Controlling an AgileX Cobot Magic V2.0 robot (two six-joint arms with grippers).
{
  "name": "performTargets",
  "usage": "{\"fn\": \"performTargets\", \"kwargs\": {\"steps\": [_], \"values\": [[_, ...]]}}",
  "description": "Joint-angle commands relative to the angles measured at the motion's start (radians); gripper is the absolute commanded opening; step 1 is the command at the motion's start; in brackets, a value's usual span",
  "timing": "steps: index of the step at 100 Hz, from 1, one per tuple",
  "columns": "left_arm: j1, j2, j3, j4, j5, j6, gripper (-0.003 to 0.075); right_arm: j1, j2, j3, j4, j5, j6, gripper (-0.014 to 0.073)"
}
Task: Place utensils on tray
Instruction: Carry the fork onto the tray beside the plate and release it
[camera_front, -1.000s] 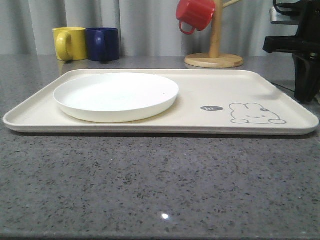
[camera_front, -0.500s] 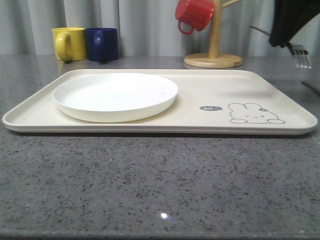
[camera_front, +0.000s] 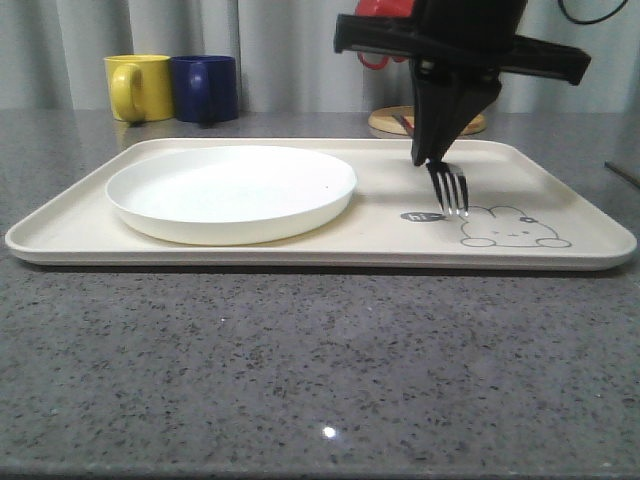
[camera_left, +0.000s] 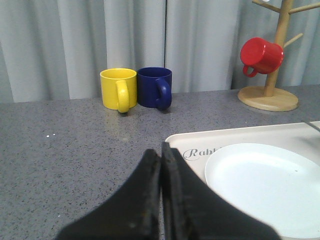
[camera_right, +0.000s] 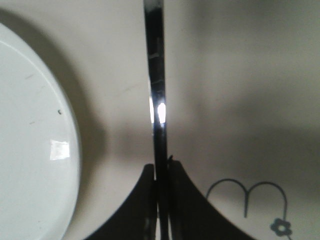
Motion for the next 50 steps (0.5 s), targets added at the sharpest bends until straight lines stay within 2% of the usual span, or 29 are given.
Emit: {"fn": "performTargets", "kwargs": {"steps": [1,38,50], "values": [[-0.009,0.003,-0.026,-0.004,-0.078,0.0,-0.0018,0.009,-0.03,-0.032,-0.011,-0.043,0.005,-0.0055],[-0.009,0.003,-0.026,-0.004,-0.078,0.0,-0.0018,0.009,0.013,-0.032,0.021,-0.068,0.006,-0.0051],[-0.009,0.003,-0.026,-0.004,-0.078,0.0,-0.0018,0.009,0.013,-0.032,0.022,-0.068,0.006,0.0016]]}}
